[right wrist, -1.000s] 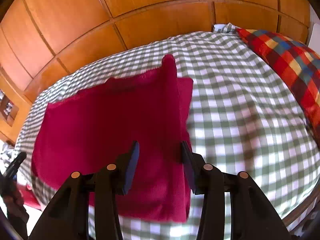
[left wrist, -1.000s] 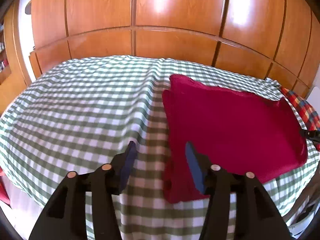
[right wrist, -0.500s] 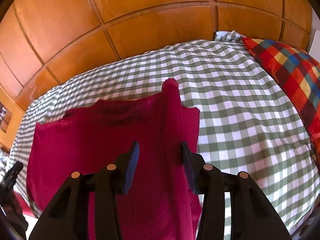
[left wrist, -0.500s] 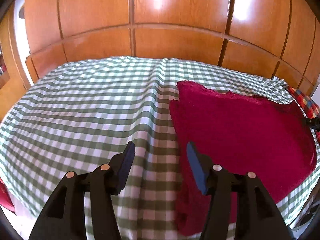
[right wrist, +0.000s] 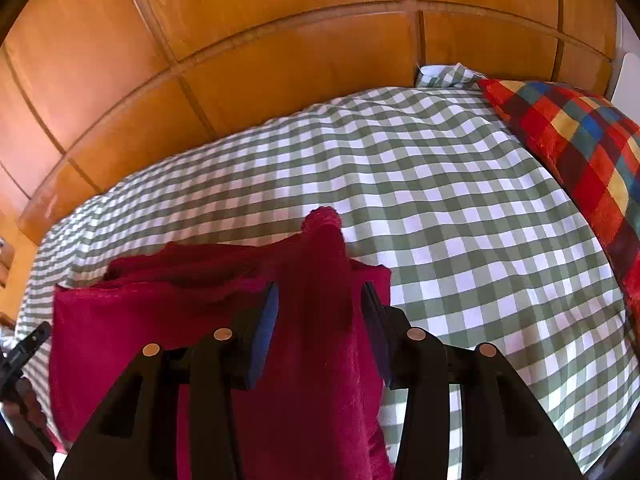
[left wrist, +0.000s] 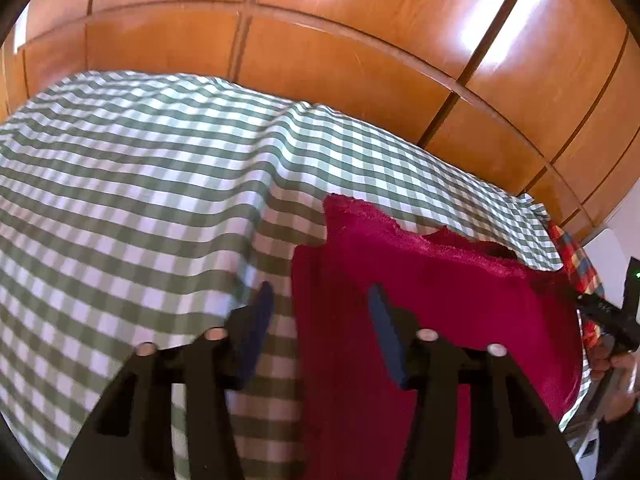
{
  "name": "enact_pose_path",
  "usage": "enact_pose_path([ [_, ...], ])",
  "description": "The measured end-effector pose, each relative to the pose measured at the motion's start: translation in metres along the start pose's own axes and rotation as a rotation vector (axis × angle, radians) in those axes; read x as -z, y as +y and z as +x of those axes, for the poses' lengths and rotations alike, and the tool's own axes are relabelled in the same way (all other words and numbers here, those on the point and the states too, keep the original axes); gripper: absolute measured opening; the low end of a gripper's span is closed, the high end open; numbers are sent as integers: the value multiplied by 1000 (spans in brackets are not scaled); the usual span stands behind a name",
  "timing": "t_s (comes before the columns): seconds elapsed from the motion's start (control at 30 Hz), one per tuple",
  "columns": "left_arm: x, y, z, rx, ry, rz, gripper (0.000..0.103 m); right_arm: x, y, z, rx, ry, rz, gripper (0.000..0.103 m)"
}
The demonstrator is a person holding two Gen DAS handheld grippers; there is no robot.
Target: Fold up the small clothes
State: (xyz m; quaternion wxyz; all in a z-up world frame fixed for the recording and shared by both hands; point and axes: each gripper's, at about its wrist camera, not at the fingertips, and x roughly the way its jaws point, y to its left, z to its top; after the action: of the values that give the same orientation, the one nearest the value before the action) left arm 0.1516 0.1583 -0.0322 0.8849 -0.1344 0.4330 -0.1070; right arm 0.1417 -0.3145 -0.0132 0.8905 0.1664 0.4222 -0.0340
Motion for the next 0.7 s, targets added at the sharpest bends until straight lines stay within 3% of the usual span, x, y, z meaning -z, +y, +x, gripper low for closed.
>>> enact_pose_path([
  [0.07,-2,-2,7,20,13,-2,29,0,0,6,9,12,-5,38],
  [0.1,-3,-3,9,30,13,-1,28,-1,1,9,13,17,-12,26],
  [0.2,-3,-10,15,54,10,15,19,0,4,10,35,15,-33,9],
  [0.27,-4,-17,16,50,-4,39,9,1,3,2,40,-21,-31,8],
  [0.37,-5,-24,8,37,-62,60,8,1,-4,-9,53,-75,3,7],
  [0.43,-7,-25,10,-2,-78,53,7,-1,-10,-2,74,-66,33,7],
  [0.63,-5,-17,53,-166,-8,38,11,10,-6,43,176,14,-16,7],
  [0.7,-4,-17,55,-172,-9,33,11,13,-3,44,194,8,-28,7],
])
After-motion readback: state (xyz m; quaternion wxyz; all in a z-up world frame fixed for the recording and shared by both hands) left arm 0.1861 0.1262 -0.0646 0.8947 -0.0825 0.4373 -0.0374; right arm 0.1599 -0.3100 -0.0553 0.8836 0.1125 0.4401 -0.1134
